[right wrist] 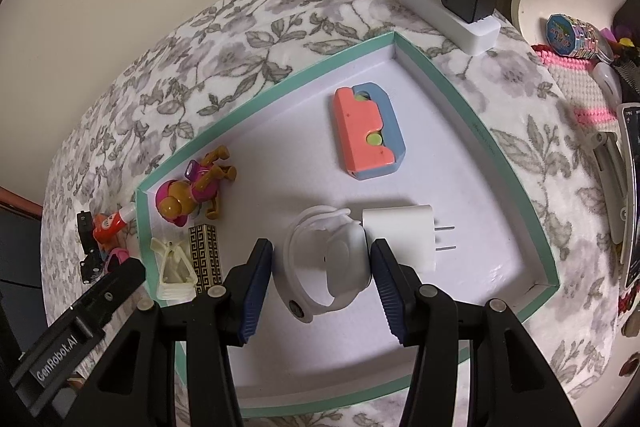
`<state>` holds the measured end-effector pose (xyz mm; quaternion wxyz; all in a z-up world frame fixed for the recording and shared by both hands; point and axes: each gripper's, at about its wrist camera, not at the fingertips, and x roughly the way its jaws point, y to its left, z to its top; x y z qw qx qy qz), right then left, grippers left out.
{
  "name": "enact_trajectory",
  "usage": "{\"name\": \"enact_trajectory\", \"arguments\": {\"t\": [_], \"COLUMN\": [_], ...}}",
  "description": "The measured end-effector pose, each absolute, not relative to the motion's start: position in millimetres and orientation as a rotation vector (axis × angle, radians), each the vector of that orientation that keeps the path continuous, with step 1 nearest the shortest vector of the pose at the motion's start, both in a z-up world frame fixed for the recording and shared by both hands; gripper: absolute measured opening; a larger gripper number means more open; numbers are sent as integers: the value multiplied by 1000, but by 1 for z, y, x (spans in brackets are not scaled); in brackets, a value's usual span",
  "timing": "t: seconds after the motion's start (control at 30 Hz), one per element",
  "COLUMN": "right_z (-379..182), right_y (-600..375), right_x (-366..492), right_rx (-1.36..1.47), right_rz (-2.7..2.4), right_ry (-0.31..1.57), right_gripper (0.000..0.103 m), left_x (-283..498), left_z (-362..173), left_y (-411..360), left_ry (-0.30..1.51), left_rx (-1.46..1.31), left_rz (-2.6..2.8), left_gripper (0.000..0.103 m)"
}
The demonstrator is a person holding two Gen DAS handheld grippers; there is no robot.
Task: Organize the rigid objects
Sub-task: 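Open right gripper releasing white watch into tray while left gripper releases clip, then lift both grippers out of tray and move back toward the pile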
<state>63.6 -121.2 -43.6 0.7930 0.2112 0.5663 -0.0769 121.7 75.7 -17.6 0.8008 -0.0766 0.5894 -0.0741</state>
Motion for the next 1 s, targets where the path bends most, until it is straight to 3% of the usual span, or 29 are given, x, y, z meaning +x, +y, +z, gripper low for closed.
{"name": "enact_trajectory", "arguments": {"t": [0.2,0.3,0.4,0.53,0.63,0.7,1.0], "right_z": [-42,-41,-41,-42,-42,-41,-37], "right_y": [-118,-117,-116,-113,-111,-110,-102], "right_x": [67,69,70,72,72,72,72], "right_rx": [417,392,375,357,347,345,328], "right_rz": [-169,-174,-171,-170,-167,-162,-127], "right_ry": [1214,1202,1197,1196,1189,1180,1144], "right_gripper": [53,65,66,67,79,86,90], "left_x": [124,125,126,128,129,129,132], "left_z": [-18,-18,-17,-15,-14,-14,-13], "left_y": [86,91,97,106,113,117,138], "left_ry": [1258,1252,1239,1217,1204,1196,1182], "left_rx": [-168,-165,-165,-161,-161,-159,-178], "left_rz": [-115,-85,-58,-16,12,30,94], "left_gripper": [65,75,80,95,102,103,103]}}
